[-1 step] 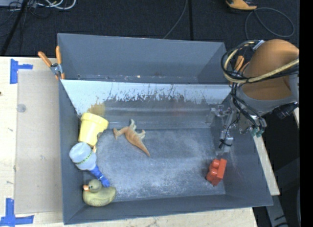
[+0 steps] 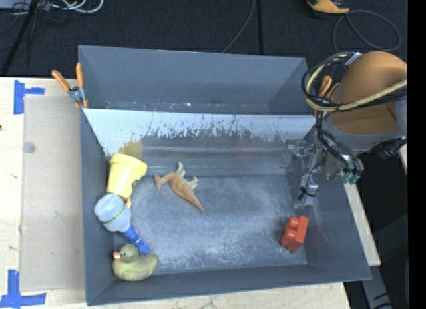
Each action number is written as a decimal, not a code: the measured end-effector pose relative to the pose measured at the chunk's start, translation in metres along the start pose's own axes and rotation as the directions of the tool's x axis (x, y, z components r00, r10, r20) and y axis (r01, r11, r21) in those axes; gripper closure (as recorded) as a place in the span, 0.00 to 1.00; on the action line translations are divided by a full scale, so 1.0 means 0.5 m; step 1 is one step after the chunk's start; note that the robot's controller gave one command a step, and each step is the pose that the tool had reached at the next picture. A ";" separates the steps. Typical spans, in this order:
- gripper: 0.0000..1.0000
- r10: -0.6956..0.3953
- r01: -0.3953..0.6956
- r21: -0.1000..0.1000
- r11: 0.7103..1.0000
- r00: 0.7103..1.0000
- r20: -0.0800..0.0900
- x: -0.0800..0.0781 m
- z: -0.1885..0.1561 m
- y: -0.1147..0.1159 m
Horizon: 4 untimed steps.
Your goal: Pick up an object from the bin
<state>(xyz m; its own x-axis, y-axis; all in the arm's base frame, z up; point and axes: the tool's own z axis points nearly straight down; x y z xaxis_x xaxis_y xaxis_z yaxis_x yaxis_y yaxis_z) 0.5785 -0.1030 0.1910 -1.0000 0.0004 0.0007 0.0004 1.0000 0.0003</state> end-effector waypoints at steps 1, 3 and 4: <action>0.00 -0.129 0.129 -0.001 0.992 0.992 0.000 0.038 0.075 -0.032; 0.00 -0.355 0.355 -0.002 0.935 0.935 -0.002 0.140 0.134 -0.102; 0.00 -0.438 0.438 -0.006 0.899 0.899 -0.002 0.146 0.222 -0.106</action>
Offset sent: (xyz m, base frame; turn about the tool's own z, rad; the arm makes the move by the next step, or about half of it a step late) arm -0.0705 -0.0542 -0.0619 -0.1765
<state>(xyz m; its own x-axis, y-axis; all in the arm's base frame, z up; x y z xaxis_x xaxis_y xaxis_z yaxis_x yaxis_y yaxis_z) 0.5052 -0.1560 0.0799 -0.8993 -0.4374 0.0020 -0.4374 0.8992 0.0063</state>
